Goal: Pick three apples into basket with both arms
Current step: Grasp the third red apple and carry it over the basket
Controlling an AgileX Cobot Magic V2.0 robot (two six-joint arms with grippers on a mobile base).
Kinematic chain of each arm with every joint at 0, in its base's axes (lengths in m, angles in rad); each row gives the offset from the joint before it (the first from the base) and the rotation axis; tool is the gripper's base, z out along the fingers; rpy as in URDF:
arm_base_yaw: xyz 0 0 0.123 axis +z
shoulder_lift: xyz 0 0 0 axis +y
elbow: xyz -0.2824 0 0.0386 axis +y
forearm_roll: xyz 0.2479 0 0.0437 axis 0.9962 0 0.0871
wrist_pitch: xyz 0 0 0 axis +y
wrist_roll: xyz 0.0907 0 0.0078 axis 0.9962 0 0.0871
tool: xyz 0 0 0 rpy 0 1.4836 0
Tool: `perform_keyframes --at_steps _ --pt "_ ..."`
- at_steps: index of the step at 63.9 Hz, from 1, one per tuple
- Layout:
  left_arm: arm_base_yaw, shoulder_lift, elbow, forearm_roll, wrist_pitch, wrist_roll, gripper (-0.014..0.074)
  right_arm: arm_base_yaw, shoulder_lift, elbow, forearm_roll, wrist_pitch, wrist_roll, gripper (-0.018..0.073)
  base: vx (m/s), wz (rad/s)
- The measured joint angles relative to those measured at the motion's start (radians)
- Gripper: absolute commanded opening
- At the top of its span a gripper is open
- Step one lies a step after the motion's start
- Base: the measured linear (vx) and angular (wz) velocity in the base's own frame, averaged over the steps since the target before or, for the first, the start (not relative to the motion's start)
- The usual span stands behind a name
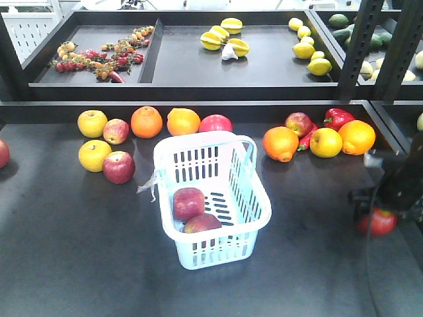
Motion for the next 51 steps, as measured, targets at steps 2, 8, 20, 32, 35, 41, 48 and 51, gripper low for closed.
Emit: perform_keyframes --at_steps 2,8,20,32,35,41,48,51 --pt "0.0 0.0 0.0 0.0 0.0 0.0 -0.0008 0.0 -0.02 0.0 0.013 0.006 -0.018 0.002 0.0 0.0" --pt "0.0 0.0 0.0 0.0 0.0 0.0 -0.0008 0.0 -0.095 0.0 0.08 0.044 -0.081 -0.0011 0.0 0.0" --pt "0.0 0.0 0.0 0.0 -0.005 0.0 -0.0008 0.042 -0.246 0.0 0.283 0.188 -0.251 -0.0005 0.0 0.0" --pt "0.0 0.0 0.0 0.0 -0.006 0.0 -0.0008 0.2 -0.361 0.0 0.447 0.234 -0.355 -0.0004 0.0 0.0" --pt "0.0 0.0 0.0 0.0 -0.006 0.0 -0.0008 0.242 -0.372 0.0 0.475 0.229 -0.362 -0.0004 0.0 0.0" --pt "0.0 0.0 0.0 0.0 -0.006 0.0 -0.0008 0.329 -0.37 0.0 0.505 0.198 -0.364 -0.0004 0.0 0.0" --pt "0.0 0.0 0.0 0.0 -0.006 0.0 -0.0008 0.415 -0.34 0.0 0.524 0.142 -0.364 -0.0004 0.0 0.0" --pt "0.0 0.0 0.0 0.0 -0.006 0.0 -0.0008 0.45 -0.323 0.0 0.527 0.108 -0.364 -0.0004 0.0 0.0"
